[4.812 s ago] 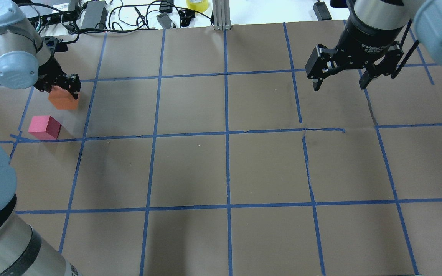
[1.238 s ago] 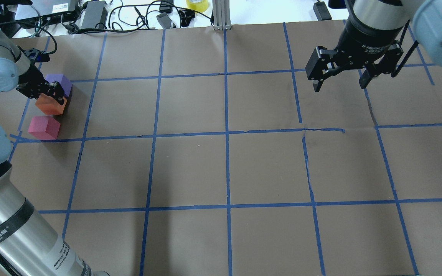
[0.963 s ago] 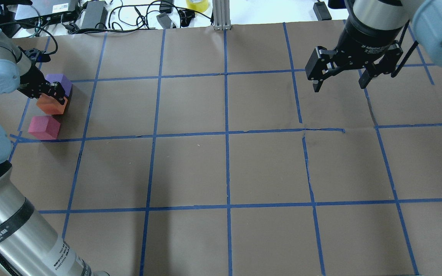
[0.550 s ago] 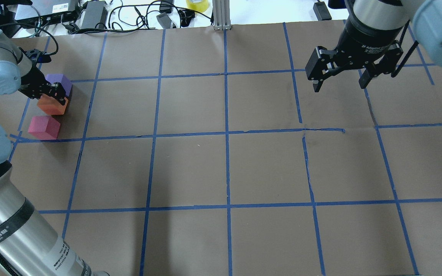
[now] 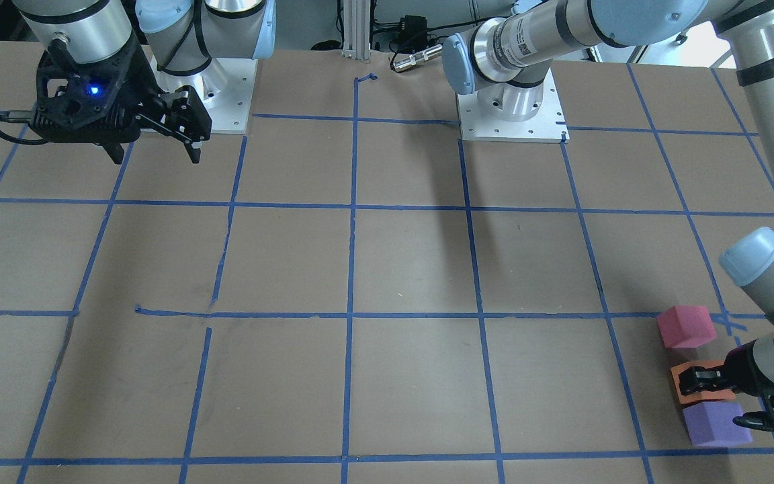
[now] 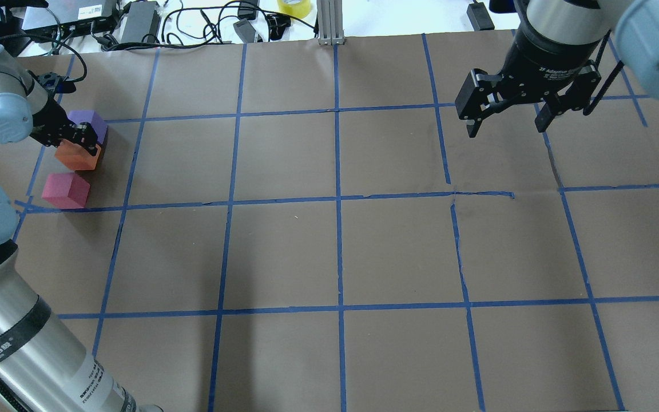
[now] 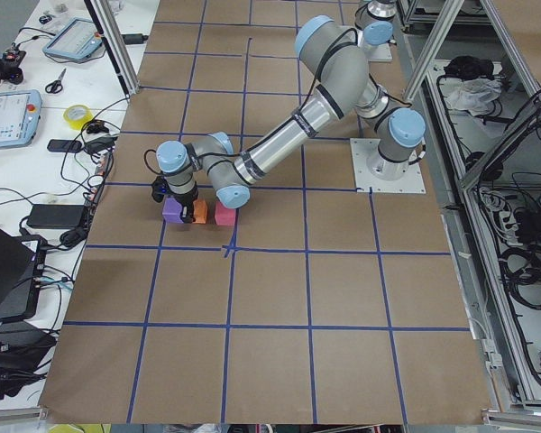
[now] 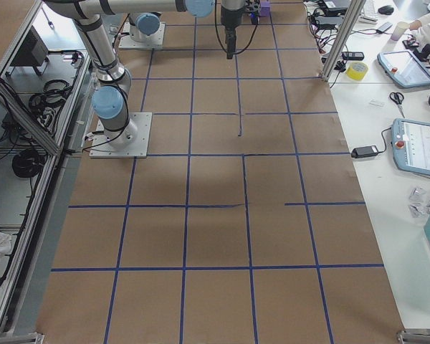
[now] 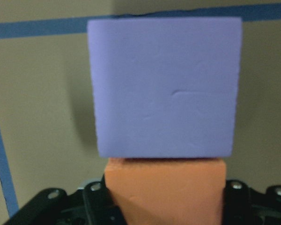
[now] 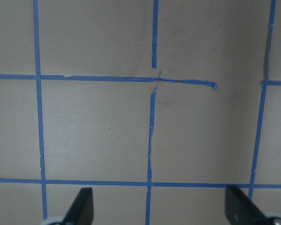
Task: Arrange blocks in a line
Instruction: 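Lower the orange cube between the purple and pink cubes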
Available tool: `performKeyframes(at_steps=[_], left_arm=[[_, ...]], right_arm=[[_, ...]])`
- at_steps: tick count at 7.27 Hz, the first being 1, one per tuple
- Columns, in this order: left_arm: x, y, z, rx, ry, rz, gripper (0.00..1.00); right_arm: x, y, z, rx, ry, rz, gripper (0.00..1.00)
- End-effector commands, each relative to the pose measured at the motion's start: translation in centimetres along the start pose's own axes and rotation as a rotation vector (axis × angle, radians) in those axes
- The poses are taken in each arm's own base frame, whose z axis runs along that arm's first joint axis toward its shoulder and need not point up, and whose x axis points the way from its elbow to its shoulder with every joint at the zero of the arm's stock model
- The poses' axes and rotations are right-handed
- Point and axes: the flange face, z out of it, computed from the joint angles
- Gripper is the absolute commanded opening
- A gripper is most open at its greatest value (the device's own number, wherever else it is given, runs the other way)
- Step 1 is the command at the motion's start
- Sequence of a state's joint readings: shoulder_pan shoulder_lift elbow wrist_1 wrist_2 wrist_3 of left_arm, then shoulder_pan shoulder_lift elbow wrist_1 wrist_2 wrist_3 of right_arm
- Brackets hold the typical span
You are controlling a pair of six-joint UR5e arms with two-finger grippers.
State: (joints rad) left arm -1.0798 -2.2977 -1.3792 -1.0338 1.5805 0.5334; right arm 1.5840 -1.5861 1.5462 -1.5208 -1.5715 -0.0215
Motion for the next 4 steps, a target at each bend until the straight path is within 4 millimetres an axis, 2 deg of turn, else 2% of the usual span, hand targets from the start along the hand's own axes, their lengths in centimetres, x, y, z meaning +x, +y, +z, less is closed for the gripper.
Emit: performKeyframes(at_steps=[1,2,4], left_arm=[[0.20,0.12,0.76,-0.006,0.015,0.002,0.91],[0.50,0.38,1.18,-0.009,0.031,0.014,1.00],[0.55,0.51,0.59,-0.005,0.027,0.030,1.00]], right_arm=[[0.04,0.00,0.01,-0.001,-0.001,0.001,1.00],[0.04,-0.02,-0.01,0.001,-0.001,0.001,1.00],[0.05,0.00,0.01,-0.001,0.001,0.001,1.00]])
